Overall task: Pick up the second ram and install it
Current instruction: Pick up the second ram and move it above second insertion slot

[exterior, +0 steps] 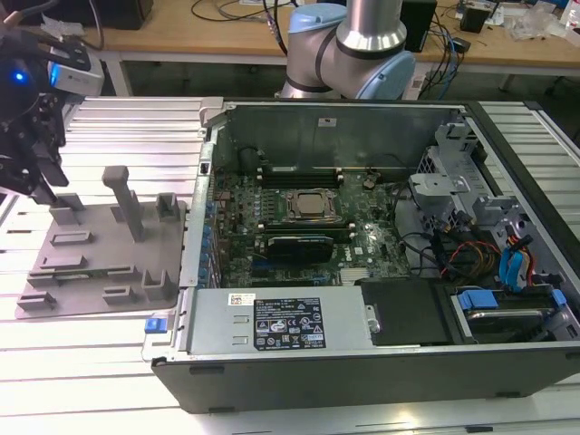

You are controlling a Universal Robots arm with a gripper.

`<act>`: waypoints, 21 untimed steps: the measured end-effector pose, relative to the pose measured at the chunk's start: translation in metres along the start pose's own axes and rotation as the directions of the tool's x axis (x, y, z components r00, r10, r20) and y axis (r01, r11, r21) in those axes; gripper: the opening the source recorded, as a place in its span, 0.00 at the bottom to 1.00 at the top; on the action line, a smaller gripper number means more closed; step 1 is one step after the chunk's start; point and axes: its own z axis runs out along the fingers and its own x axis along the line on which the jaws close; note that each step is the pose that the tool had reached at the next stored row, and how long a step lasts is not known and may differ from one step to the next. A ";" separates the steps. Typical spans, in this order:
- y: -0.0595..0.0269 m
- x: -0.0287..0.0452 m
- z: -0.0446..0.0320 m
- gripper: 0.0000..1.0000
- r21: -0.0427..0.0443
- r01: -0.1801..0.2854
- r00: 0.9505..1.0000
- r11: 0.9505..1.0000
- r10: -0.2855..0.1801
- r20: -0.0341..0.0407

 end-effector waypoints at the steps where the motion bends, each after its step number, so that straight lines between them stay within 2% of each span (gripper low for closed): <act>1: -0.0001 0.0000 0.0011 0.34 0.000 0.000 1.000 1.000 0.000 0.000; 21: -0.0005 0.0005 0.0139 0.34 0.000 0.000 1.000 1.000 0.000 0.000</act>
